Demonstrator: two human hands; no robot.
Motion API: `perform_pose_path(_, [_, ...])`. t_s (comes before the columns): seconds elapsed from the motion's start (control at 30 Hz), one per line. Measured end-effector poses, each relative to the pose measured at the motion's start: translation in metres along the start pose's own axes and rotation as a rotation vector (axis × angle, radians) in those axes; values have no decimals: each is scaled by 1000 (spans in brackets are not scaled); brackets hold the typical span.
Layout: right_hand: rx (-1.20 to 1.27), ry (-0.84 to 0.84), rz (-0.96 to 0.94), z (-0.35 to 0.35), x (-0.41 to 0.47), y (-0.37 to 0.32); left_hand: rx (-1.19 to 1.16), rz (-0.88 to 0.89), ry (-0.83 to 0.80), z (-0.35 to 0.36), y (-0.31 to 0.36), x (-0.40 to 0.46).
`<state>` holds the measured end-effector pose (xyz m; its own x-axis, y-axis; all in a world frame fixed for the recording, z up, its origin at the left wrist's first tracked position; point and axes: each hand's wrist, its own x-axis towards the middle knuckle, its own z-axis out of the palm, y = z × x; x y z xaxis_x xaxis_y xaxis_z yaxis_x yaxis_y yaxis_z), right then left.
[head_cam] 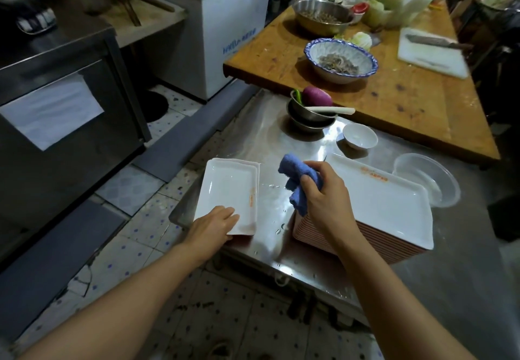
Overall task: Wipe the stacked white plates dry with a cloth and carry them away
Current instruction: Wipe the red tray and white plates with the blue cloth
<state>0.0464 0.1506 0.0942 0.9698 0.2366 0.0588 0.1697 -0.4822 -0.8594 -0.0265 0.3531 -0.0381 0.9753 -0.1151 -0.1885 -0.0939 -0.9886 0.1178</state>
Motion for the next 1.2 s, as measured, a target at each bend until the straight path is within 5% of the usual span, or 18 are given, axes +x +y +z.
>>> perform_pose_path(0.43, [13,23,-18,-13,-5,3,-13,-69,-153,-5,3,19])
perform_pose_path(0.6, [25,124,16,-31,-8,3,-439,-257,27,-40,40,42])
perform_pose_path(0.83, [-99,216,31,-56,-4,23,-866,-245,111,-88,104,78])
perform_pose_path(1.07, [-545,12,-50,-54,-1,49,-1088,-306,131,-100,128,91])
perform_pose_path(1.2, [-556,-113,-150,-43,-9,53,-1055,-259,120,-103,128,93])
